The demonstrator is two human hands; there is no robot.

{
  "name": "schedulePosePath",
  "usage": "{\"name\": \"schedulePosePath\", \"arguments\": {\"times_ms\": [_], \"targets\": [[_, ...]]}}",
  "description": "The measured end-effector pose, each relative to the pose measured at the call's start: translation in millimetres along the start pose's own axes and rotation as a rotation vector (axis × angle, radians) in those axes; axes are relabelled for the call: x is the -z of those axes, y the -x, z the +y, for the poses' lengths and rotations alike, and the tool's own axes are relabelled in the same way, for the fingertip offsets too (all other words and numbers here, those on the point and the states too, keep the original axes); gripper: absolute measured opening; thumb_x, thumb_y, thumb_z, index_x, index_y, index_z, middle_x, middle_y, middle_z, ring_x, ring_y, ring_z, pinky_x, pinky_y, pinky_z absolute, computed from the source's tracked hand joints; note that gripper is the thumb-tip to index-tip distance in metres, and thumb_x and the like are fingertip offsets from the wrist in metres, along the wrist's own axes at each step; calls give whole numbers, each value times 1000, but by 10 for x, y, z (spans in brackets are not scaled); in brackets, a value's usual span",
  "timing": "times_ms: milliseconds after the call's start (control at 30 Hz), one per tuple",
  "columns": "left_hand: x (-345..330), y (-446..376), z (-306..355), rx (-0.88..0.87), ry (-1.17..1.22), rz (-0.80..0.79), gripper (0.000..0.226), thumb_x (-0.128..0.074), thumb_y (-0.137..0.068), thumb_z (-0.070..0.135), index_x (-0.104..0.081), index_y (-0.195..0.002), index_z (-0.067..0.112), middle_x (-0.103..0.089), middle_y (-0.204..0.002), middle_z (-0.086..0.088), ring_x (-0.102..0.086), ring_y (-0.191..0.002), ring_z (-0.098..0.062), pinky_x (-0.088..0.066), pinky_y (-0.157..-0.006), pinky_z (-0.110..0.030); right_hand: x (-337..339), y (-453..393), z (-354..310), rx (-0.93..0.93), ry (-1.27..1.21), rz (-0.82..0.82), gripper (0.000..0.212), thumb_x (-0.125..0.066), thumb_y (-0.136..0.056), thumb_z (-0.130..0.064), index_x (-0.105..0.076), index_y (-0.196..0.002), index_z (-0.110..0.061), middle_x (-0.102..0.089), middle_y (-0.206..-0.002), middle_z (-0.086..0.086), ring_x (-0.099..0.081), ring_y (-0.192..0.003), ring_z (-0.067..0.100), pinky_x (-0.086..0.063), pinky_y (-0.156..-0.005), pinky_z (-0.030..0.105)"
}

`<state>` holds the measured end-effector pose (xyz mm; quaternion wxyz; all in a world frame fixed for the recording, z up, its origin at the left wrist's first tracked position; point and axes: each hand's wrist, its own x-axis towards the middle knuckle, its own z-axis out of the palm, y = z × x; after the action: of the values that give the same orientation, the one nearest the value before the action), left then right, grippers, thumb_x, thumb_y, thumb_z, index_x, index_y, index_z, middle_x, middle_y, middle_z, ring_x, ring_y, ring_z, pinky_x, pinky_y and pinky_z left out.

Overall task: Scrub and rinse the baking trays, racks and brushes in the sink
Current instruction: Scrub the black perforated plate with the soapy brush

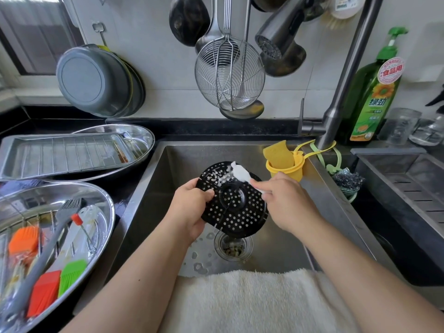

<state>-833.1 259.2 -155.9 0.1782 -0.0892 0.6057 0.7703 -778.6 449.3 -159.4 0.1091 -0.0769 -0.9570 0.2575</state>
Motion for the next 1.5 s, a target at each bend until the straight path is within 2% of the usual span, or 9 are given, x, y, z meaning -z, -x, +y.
{"name": "schedulePosePath", "arguments": {"times_ms": [133, 267, 433, 600, 900, 1100, 1233, 1367, 1500], "targets": [[1, 1, 5, -5, -35, 12, 31, -46, -102, -10, -68, -116, 6, -74, -112, -18, -72, -105, -34, -59, -93, -49, 10, 40, -4, 64, -26, -74, 42, -52, -104, -17, -62, -133, -46, -50, -100, -12, -52, -98, 16, -51, -88, 41], [-21, 3, 7, -16, -69, 21, 29, -47, -102, -9, -68, -113, 8, -74, -111, -18, -72, -103, -34, -59, -94, -50, 172, 3, 30, -3, -69, -1, 42, -53, -103, -20, -56, -143, -34, -55, -102, -10, -53, -101, 14, -47, -93, 37], [-11, -5, -5, -20, -77, 23, 28, -50, -101, -8, -69, -115, 8, -74, -112, -17, -72, -106, -34, -59, -95, -52, 304, 15, 132, -136, -123, 2, 5, -68, -95, -27, -69, -91, -28, -66, -88, -9, -65, -83, 16, -46, -68, 29], [0, -16, -4, -23, -75, 27, 28, -51, -100, -8, -70, -114, 8, -75, -111, -16, -72, -105, -34, -59, -96, -53, 370, 9, 163, -156, -105, -83, 13, -66, -96, -36, -65, -87, -27, -66, -79, -3, -63, -54, 10, -47, -58, 28], [12, -22, -1, -39, -83, 26, 30, -51, -99, -7, -72, -113, 10, -78, -107, -14, -74, -103, -34, -60, -93, -51, 415, 19, 200, -253, -198, -148, 27, -62, -99, -35, -70, -81, -17, -70, -66, 6, -58, -46, 11, -51, -60, 32], [14, -22, -4, -47, -89, 20, 28, -53, -99, -4, -73, -111, 12, -78, -107, -12, -73, -104, -33, -59, -93, -50, 442, 0, 236, -277, -118, -125, 36, -57, -101, -40, -69, -76, -16, -66, -72, 6, -55, -62, 19, -51, -69, 36], [6, -12, -1, -66, -127, 11, 26, -56, -99, -1, -74, -110, 14, -79, -105, -10, -74, -104, -32, -59, -95, -51, 440, 26, 178, -288, -111, -203, 40, -60, -99, -44, -71, -74, -15, -55, -62, 5, -52, -58, 21, -45, -64, 31], [-9, 0, 2, -83, -147, -10, 25, -56, -100, 2, -74, -110, 15, -80, -105, -8, -74, -105, -31, -58, -97, -52, 478, 7, 194, -345, -149, -115, 44, -62, -97, -48, -72, -80, -8, -55, -53, 3, -52, -52, 17, -38, -56, 26], [6, -13, 10, -108, -144, 14, 22, -57, -101, 5, -75, -110, 15, -80, -103, -8, -75, -103, -31, -58, -97, -54, 436, 15, 194, -342, -144, -196, 48, -62, -96, -50, -70, -72, -9, -56, -52, 0, -53, -52, 18, -45, -59, 29]]}}
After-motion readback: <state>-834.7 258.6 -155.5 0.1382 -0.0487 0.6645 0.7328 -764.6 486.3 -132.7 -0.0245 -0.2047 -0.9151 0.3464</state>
